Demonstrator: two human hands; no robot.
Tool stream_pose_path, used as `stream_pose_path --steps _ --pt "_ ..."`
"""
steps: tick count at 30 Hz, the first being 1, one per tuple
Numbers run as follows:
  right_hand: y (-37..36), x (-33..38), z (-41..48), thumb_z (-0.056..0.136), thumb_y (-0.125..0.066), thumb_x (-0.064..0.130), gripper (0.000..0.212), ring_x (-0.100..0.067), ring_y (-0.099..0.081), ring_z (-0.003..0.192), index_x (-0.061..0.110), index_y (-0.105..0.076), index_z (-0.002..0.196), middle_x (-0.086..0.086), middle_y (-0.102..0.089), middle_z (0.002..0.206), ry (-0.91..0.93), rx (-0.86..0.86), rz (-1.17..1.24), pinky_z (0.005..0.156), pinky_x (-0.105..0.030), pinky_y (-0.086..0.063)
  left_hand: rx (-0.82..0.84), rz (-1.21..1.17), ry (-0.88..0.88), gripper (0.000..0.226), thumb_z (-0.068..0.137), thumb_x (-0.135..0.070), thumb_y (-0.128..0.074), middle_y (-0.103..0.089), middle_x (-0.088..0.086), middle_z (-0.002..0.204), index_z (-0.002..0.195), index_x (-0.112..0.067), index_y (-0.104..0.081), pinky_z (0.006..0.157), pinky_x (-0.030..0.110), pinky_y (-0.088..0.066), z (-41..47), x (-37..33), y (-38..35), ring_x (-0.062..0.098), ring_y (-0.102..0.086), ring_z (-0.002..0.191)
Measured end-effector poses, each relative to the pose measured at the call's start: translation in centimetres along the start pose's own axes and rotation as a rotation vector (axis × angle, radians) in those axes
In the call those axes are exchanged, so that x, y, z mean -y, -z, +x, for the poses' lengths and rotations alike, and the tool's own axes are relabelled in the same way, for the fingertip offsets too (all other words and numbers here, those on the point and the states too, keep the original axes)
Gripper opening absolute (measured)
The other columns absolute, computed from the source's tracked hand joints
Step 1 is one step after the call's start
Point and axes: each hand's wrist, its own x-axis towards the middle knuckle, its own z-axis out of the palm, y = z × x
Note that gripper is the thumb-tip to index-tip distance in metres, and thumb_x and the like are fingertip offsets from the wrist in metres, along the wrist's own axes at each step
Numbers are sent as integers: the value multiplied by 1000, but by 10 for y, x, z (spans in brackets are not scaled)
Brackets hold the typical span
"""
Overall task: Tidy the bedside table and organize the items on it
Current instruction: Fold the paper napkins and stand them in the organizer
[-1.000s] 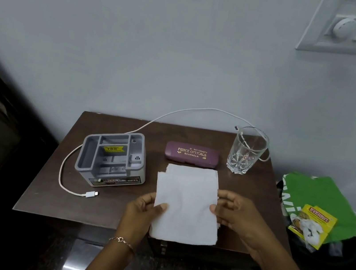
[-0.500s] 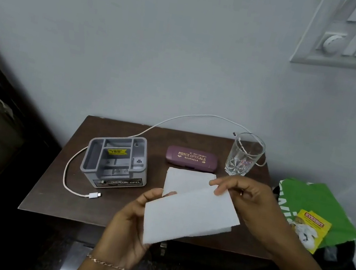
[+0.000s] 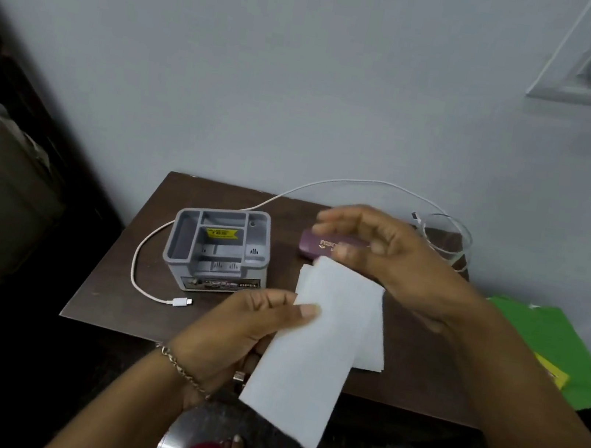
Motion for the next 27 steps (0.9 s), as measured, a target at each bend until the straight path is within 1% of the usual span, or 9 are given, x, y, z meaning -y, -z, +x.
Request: stream_pose_path --steps 3,5,8,12,16,20,23,25,27 --pt "-16 -24 11 93 -44 42 44 -24 -67 98 15 -50 128 -10 -65 118 -203 -174 434 79 -33 -57 -119 -129 -64 36 71 -34 -68 -71 18 100 97 -9 -69 73 37 -55 -2 0 14 30 -67 85" --pt "-34 -39 10 85 -45 62 62 -30 -65 102 15 -54 125 -15 -65 118 -355 -56 499 83 -41 -54 -174 -237 -129 35 72 -27 -61 -73 11 98 103 -10 -66 70 32 -59 0 -1 24 22 -70 85" --pt "-65 -47 8 79 -66 44 45 -18 -68 100 19 -61 116 -3 -71 111 -390 121 335 86 -36 -55 -268 -278 -260 34 71 -19 -60 -73 5 95 105 -11 -61 69 28 -59 7 -6 41 17 -70 84" --pt "-81 -38 38 79 -71 15 26 -20 -71 89 4 -67 102 -10 -74 98 -211 -70 34 81 -32 -56 -376 -118 -434 27 77 -21 -68 -70 9 106 103 -14 -66 82 39 -53 20 -24 72 25 -65 98" --pt "-83 -24 92 80 -71 18 26 -22 -69 88 7 -68 103 -11 -72 98 -29 -208 -262 82 -44 -55 -461 -27 -613 12 80 -19 -66 -72 4 96 91 -17 -71 84 36 -54 40 -55 108 21 -67 94" --pt "-95 -35 136 79 -70 24 35 -24 -65 95 14 -63 112 -9 -70 106 23 -215 -473 84 -42 -52 -547 107 -677 6 83 -13 -66 -70 -10 73 87 -12 -69 64 19 -50 61 -66 132 2 -63 71" --pt "-105 -54 151 79 -67 32 34 -27 -62 100 22 -61 111 -4 -70 106 12 -248 -620 87 -38 -42 -571 172 -672 10 82 -11 -66 -70 -14 69 91 -10 -69 67 19 -49 73 -58 147 1 -61 70" --pt "-109 -61 154 81 -64 34 30 -25 -60 101 25 -60 109 0 -70 104 40 -283 -662 81 -34 -32 -579 191 -684 10 82 -10 -66 -70 -16 69 92 -10 -69 69 19 -49 77 -55 156 1 -60 70" --pt "-111 -62 156 82 -63 34 29 -25 -61 99 23 -59 109 0 -70 101 88 -335 -660 83 -34 -33 -587 173 -710 10 83 -9 -65 -70 -17 67 93 -9 -68 67 18 -49 79 -55 159 -1 -60 69"
